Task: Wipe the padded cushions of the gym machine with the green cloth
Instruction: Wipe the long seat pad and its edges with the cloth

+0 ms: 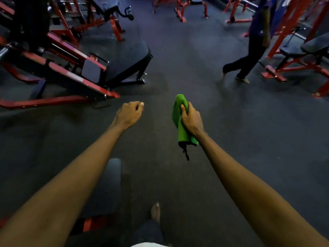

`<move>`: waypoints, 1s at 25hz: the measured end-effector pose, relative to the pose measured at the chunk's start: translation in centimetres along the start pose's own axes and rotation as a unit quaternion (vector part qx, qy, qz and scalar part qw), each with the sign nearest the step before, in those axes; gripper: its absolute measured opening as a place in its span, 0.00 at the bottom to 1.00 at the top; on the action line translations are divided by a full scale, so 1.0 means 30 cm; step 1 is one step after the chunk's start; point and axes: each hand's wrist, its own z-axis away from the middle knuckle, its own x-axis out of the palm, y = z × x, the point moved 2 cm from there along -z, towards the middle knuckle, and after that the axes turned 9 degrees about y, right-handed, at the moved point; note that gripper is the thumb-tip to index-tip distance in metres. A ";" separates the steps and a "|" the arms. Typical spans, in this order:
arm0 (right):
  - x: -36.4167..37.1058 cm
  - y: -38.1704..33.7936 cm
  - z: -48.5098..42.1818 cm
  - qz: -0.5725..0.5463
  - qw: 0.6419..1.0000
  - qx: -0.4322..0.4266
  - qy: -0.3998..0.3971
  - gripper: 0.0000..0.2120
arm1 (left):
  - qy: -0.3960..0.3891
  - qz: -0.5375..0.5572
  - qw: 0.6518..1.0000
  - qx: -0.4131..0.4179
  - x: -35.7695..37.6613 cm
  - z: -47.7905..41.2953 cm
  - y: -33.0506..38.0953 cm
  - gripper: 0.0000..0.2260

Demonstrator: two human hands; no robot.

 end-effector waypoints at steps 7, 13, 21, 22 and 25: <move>0.287 -0.025 -0.716 -0.003 1.000 -0.004 -0.004 0.13 | 0.003 0.015 1.000 -0.018 0.192 -0.739 -0.162 0.17; 0.460 -0.087 -1.275 -0.001 1.000 -0.007 -0.004 0.12 | -0.007 0.006 0.999 -0.036 0.304 -1.313 -0.224 0.22; 0.756 -0.045 -2.110 -0.015 1.000 -0.012 -0.013 0.14 | -0.039 -0.035 0.998 -0.038 0.581 -2.094 -0.289 0.19; 0.782 -0.044 -2.199 -0.018 1.000 -0.014 -0.019 0.14 | -0.051 -0.043 0.997 -0.034 0.604 -2.180 -0.287 0.18; 0.876 -0.069 -2.522 -0.013 0.999 -0.026 -0.045 0.12 | -0.043 -0.047 0.997 -0.043 0.659 -2.487 -0.290 0.16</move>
